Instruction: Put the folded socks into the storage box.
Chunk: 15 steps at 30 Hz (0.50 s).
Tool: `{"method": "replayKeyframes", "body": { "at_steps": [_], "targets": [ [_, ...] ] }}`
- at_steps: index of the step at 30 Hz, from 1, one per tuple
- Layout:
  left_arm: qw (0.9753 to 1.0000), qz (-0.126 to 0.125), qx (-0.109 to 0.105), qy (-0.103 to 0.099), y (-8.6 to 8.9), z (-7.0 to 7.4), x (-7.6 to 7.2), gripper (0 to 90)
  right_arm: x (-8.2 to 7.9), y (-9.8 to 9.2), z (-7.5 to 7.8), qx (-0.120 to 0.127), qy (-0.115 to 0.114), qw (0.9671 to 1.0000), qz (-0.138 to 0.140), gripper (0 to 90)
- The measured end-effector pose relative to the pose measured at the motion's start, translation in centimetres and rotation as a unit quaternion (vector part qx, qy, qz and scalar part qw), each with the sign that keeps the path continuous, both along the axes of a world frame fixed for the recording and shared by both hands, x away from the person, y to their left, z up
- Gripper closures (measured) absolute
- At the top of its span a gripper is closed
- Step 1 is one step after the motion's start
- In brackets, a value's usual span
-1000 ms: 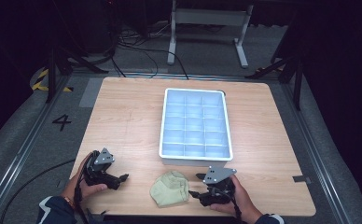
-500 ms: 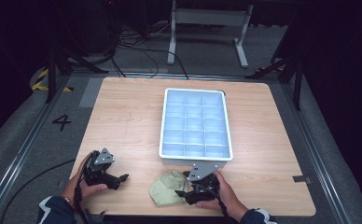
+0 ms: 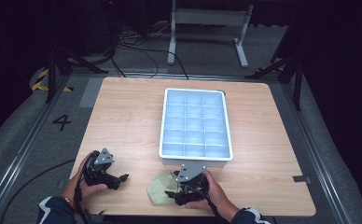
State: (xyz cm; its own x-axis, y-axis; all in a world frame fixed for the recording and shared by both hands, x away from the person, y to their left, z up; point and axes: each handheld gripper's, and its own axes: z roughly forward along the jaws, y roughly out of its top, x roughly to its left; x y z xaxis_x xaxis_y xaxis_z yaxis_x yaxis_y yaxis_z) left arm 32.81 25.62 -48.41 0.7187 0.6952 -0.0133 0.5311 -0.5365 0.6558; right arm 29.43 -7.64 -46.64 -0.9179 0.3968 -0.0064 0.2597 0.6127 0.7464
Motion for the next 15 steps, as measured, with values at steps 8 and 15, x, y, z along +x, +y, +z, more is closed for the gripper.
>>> {"method": "replayKeyframes", "body": {
  "at_steps": [8, 15],
  "targets": [
    [1.0000, 0.001, 0.000, 0.000, 0.0, 0.0, 0.0, 0.3, 1.0, 0.4, -1.3, -0.013, 0.011, 0.9997, -0.015, 16.4],
    [1.0000, 0.001, 0.000, 0.001, 0.0, 0.0, 0.0, 0.3, 1.7, 0.4, -1.5, -0.010, 0.034, 0.9993, -0.009, 16.1]
  ]
}}
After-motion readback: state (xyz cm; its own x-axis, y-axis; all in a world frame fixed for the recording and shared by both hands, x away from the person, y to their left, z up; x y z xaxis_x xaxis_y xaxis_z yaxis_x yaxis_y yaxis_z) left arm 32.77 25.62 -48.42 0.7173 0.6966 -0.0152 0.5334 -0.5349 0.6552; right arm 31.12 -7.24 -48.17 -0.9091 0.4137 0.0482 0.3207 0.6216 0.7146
